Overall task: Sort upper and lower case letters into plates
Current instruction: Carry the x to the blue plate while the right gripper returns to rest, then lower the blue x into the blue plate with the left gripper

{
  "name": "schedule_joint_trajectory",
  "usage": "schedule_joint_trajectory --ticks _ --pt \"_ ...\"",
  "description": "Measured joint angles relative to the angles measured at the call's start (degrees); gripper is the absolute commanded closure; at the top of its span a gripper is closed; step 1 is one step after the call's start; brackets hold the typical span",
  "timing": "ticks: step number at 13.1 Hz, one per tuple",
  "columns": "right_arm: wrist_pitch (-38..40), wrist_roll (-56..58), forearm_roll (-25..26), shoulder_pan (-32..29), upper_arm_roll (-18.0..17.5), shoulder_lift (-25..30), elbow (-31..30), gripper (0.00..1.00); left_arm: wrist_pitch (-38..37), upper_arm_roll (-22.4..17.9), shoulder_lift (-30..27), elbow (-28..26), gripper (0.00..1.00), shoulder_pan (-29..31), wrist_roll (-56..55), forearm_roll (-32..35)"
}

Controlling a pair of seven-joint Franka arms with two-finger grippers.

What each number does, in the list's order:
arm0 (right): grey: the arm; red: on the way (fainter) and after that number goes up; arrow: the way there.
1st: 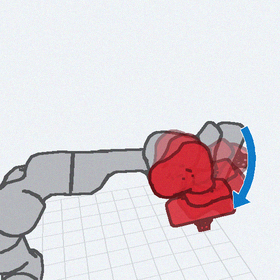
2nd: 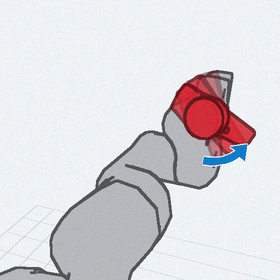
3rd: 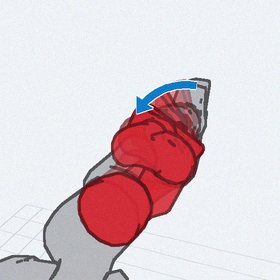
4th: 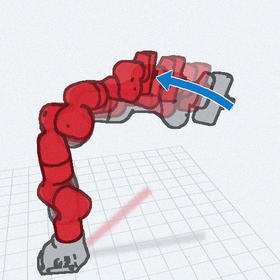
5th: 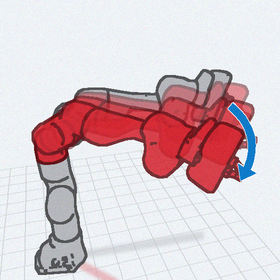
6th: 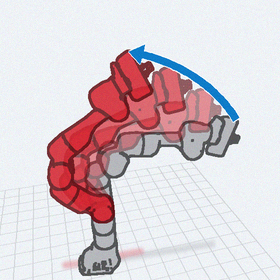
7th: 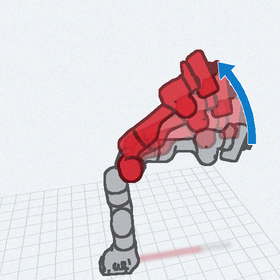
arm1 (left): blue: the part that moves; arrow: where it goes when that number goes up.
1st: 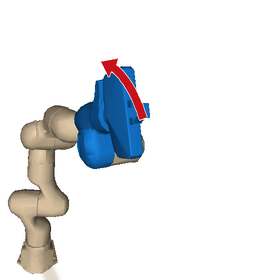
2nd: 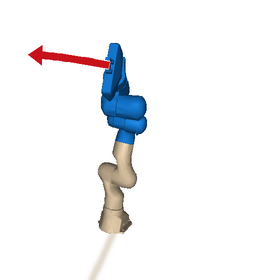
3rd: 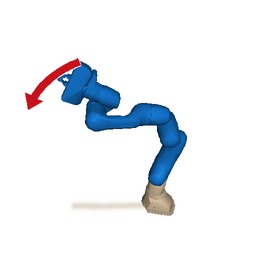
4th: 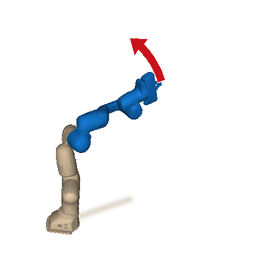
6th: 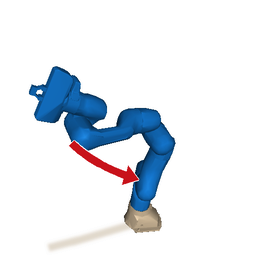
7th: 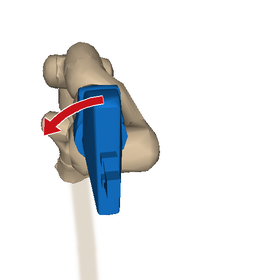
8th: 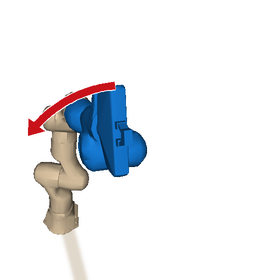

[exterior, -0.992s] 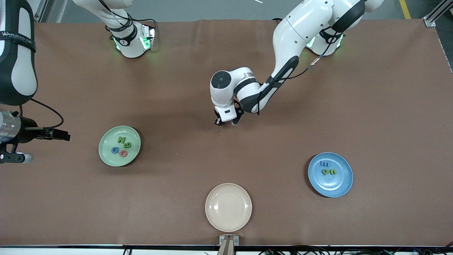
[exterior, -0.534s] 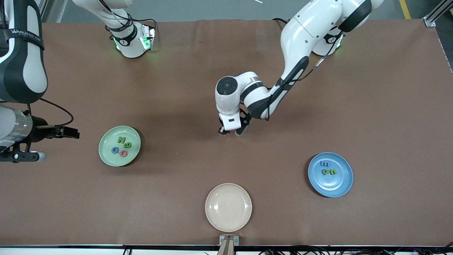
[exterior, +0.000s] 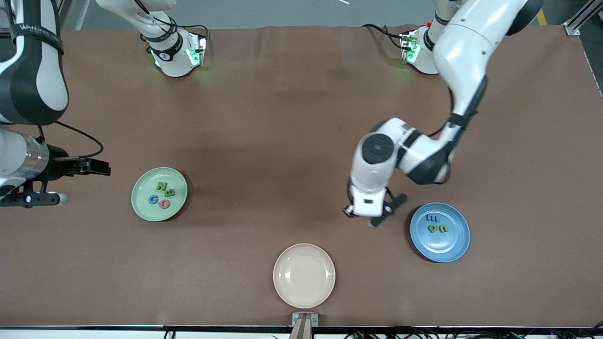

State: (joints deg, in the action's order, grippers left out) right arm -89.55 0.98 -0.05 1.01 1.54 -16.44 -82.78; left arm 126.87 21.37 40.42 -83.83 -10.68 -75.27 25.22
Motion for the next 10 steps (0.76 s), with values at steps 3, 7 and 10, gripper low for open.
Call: schedule_joint_trajectory --ticks 3,7,10 --pt "0.2 0.0 0.0 -0.7 0.3 3.8 -2.4 0.00 -0.4 0.0 0.2 -0.3 1.00 6.4 15.4 0.0" --pt "0.9 0.0 0.0 -2.2 0.4 5.0 -2.9 0.00 -1.8 0.2 0.2 -1.9 1.00 13.1 27.7 0.0" --pt "1.8 0.1 0.0 -2.2 0.4 5.6 -3.0 0.00 -1.8 0.3 0.2 -4.6 1.00 17.2 35.2 0.0"
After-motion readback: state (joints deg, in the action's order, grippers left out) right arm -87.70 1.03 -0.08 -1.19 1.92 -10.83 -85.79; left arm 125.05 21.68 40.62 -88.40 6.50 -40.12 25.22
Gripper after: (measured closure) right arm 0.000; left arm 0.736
